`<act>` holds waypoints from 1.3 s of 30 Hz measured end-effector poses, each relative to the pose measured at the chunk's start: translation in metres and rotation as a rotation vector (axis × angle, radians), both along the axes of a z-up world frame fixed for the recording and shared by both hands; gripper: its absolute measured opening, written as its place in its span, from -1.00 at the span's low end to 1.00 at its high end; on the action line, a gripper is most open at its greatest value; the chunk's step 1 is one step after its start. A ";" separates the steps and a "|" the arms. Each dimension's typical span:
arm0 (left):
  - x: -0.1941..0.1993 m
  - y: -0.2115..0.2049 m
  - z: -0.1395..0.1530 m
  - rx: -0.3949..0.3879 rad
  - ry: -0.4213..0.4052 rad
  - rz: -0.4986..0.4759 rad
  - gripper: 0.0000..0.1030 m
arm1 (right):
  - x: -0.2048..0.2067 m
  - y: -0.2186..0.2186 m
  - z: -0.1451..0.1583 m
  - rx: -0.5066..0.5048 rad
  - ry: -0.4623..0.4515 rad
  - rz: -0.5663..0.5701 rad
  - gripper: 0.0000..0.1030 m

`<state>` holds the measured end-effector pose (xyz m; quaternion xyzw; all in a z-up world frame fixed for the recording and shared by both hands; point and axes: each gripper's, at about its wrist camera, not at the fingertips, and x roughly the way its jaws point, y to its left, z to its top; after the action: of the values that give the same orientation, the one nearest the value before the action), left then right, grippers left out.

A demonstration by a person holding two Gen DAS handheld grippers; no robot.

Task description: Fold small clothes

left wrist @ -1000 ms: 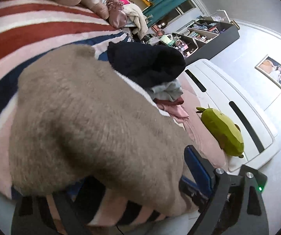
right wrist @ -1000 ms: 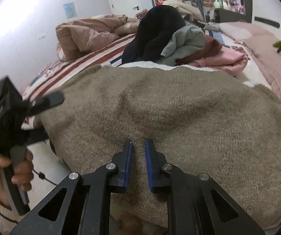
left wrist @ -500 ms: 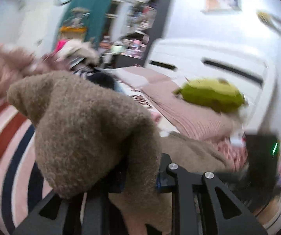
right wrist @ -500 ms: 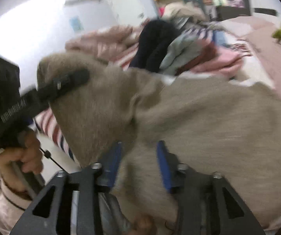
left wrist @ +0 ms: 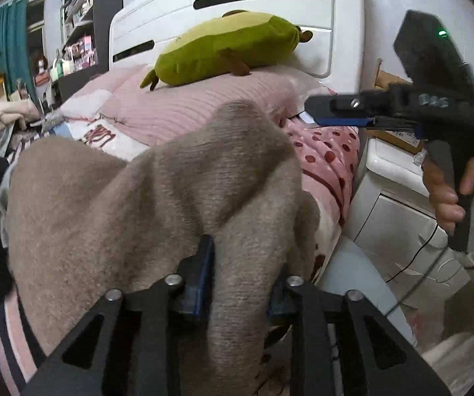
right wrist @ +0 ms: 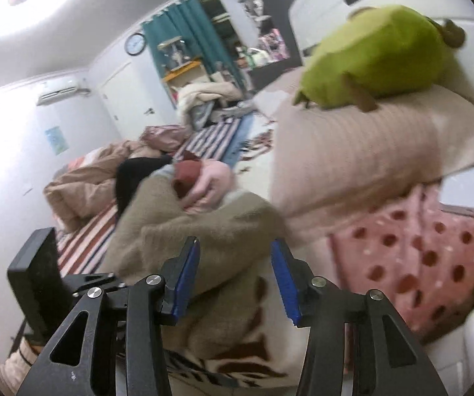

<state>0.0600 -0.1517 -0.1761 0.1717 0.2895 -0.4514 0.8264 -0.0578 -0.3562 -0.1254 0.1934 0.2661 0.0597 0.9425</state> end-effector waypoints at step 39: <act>0.082 0.045 0.030 -0.348 0.340 0.082 0.53 | 0.068 -0.046 0.000 0.027 0.340 0.254 -0.80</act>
<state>0.1419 -0.1070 -0.1464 -0.0633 0.3490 -0.4829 0.8006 0.0104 -0.4019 -0.1251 0.1782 0.4429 0.1481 0.8661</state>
